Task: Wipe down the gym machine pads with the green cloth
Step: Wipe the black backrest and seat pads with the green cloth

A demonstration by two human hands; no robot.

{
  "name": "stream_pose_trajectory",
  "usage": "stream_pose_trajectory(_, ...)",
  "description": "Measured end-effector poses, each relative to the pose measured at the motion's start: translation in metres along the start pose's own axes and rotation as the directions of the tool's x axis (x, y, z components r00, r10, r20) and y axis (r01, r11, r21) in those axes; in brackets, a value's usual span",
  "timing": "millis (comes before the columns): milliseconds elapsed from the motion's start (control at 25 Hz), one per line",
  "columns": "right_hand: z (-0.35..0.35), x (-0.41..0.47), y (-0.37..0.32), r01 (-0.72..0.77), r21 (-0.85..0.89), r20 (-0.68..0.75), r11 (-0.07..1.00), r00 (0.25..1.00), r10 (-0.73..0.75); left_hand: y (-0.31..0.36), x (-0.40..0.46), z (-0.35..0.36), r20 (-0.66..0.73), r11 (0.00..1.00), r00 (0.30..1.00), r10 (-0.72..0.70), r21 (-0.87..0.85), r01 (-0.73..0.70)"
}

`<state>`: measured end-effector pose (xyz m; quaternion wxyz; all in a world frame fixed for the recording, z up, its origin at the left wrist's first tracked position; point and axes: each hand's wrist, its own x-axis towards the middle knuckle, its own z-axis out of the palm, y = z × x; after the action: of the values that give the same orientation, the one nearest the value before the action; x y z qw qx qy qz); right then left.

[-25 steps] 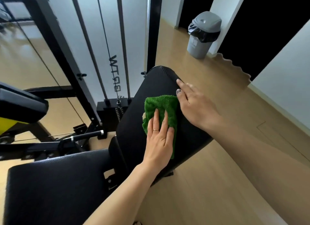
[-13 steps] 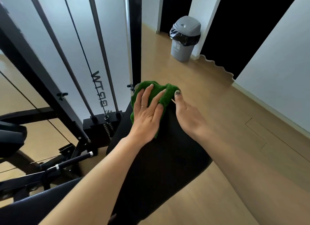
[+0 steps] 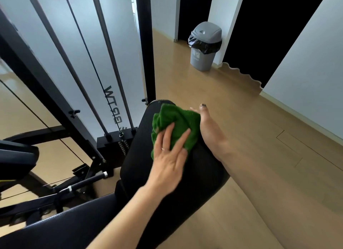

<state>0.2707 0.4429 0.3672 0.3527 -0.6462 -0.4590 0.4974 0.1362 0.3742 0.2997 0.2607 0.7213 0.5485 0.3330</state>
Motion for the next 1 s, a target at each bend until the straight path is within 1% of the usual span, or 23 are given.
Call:
stream_pose_trajectory(40, -0.001, 0.003, 0.003, -0.017, -0.022, -0.015, 1.0, 1.0, 0.016, -0.008, 0.021, -0.006, -0.046, 1.0, 0.999, 0.013, 0.025, -0.012)
stream_pose_trajectory(80, -0.002, 0.004, 0.005, -0.031, -0.038, -0.013, 0.999, 0.999, 0.03, -0.016, 0.044, -0.014, -0.093, 1.0, 0.996, -0.013, 0.024, 0.016)
stream_pose_trajectory(160, -0.002, 0.007, 0.006, -0.049, -0.042, 0.032, 0.998, 0.998, 0.051, -0.029, 0.09, -0.028, -0.16, 0.992, 0.979, -0.123, -0.027, 0.12)
stream_pose_trajectory(240, -0.003, 0.009, 0.005, -0.064, -0.097, 0.063, 0.993, 0.996, 0.07, -0.034, 0.122, -0.039, -0.156, 0.967, 0.957, -0.246, -0.112, 0.23)
stream_pose_trajectory(320, -0.004, 0.009, 0.003, -0.074, -0.138, 0.067, 0.988, 0.994, 0.084, -0.033, 0.129, -0.042, -0.154, 0.946, 0.939, -0.308, -0.156, 0.285)
stream_pose_trajectory(360, -0.005, 0.006, 0.001, -0.085, -0.103, 0.071, 0.991, 0.993, 0.092, -0.029, 0.122, -0.041, -0.174, 0.951, 0.939, -0.296, -0.142, 0.273)
stream_pose_trajectory(400, -0.007, 0.003, 0.0, -0.101, -0.029, 0.072, 0.994, 0.992, 0.103, -0.021, 0.112, -0.039, -0.188, 0.963, 0.948, -0.257, -0.131, 0.235)
stream_pose_trajectory(480, -0.013, -0.003, -0.002, -0.153, 0.147, 0.081, 0.977, 0.987, 0.142, 0.003, 0.077, -0.028, -0.16, 0.983, 0.973, -0.165, -0.112, 0.149)
stream_pose_trajectory(560, -0.026, -0.014, -0.004, -0.177, 0.273, 0.092, 0.946, 0.983, 0.158, 0.028, 0.037, -0.013, -0.091, 0.999, 0.996, 0.021, 0.026, -0.018)
stream_pose_trajectory(600, -0.033, -0.021, -0.002, -0.181, 0.325, 0.1, 0.928, 0.983, 0.157, 0.041, 0.016, -0.007, -0.012, 0.988, 0.993, 0.121, 0.096, -0.119)
stream_pose_trajectory(640, -0.041, -0.027, 0.0, -0.176, 0.294, 0.073, 0.939, 0.984, 0.162, 0.047, 0.003, -0.005, 0.088, 0.966, 0.975, 0.202, 0.145, -0.213)
stream_pose_trajectory(680, -0.046, -0.033, 0.004, -0.166, 0.199, 0.018, 0.966, 0.986, 0.166, 0.049, -0.002, -0.01, 0.166, 0.94, 0.951, 0.262, 0.18, -0.29)
stream_pose_trajectory(720, -0.05, -0.04, 0.01, -0.158, 0.097, -0.048, 0.983, 0.985, 0.163, 0.047, 0.004, -0.02, 0.208, 0.915, 0.93, 0.302, 0.209, -0.344)
stream_pose_trajectory(760, -0.05, -0.047, 0.017, -0.153, 0.031, -0.091, 0.988, 0.984, 0.155, 0.041, 0.018, -0.032, 0.218, 0.901, 0.924, 0.314, 0.238, -0.362)
stream_pose_trajectory(800, -0.046, -0.051, 0.023, -0.155, 0.016, -0.105, 0.988, 0.982, 0.155, 0.035, 0.037, -0.043, 0.214, 0.904, 0.933, 0.291, 0.257, -0.341)
stream_pose_trajectory(920, -0.03, -0.053, 0.037, -0.144, 0.048, -0.142, 0.988, 0.978, 0.15, 0.018, 0.096, -0.059, 0.193, 0.906, 0.967, 0.167, 0.356, -0.228)
stream_pose_trajectory(1000, -0.028, -0.051, 0.037, -0.129, 0.039, -0.187, 0.991, 0.973, 0.134, 0.013, 0.114, -0.053, 0.168, 0.89, 0.977, 0.131, 0.414, -0.191)
